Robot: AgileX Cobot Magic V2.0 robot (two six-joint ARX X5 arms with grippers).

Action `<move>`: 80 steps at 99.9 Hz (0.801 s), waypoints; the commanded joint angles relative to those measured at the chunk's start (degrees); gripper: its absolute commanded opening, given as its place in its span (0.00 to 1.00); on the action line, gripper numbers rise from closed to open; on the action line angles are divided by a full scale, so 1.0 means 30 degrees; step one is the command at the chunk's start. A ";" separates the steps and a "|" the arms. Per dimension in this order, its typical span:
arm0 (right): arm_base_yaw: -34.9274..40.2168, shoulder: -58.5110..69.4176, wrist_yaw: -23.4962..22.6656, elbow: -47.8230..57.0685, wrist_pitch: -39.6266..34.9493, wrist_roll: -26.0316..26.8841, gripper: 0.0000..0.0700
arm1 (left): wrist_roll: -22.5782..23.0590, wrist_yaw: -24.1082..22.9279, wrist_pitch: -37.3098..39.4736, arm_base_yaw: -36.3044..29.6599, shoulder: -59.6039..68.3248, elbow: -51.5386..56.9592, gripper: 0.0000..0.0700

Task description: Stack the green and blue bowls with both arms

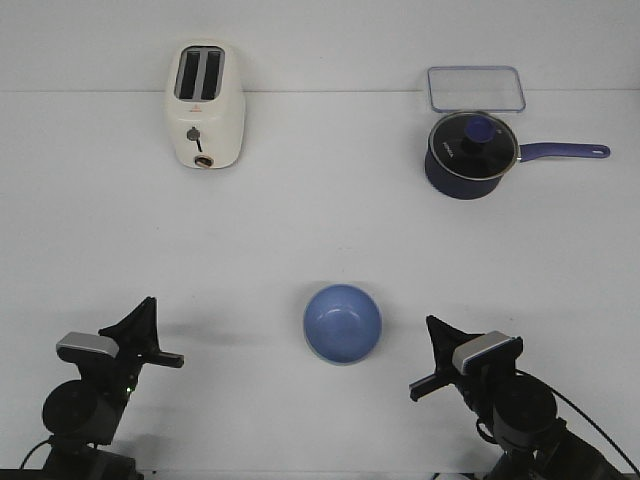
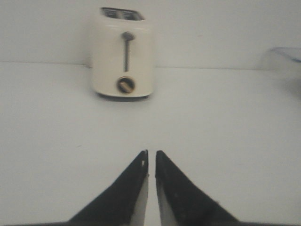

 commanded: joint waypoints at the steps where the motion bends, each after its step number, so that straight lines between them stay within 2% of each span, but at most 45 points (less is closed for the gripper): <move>1: 0.0168 -0.0007 0.0015 0.0066 0.0248 -0.0029 0.01 | 0.1341 0.0073 0.0729 0.1151 -0.0969 -0.1341 0.02; 18: 0.0168 -0.0007 0.0007 0.0066 0.0248 -0.0036 0.01 | 0.1253 0.0073 0.0962 0.3177 -0.3388 -0.3891 0.02; 21: 0.0168 -0.0007 0.0007 0.0066 0.0240 -0.0029 0.01 | 0.1253 0.0073 0.0299 0.3271 -0.3738 -0.3883 0.02; 80: 0.0168 -0.0007 0.0015 0.0066 0.0299 -0.0029 0.02 | 0.1246 -0.0015 -0.0153 0.3264 -0.3759 -0.3883 0.02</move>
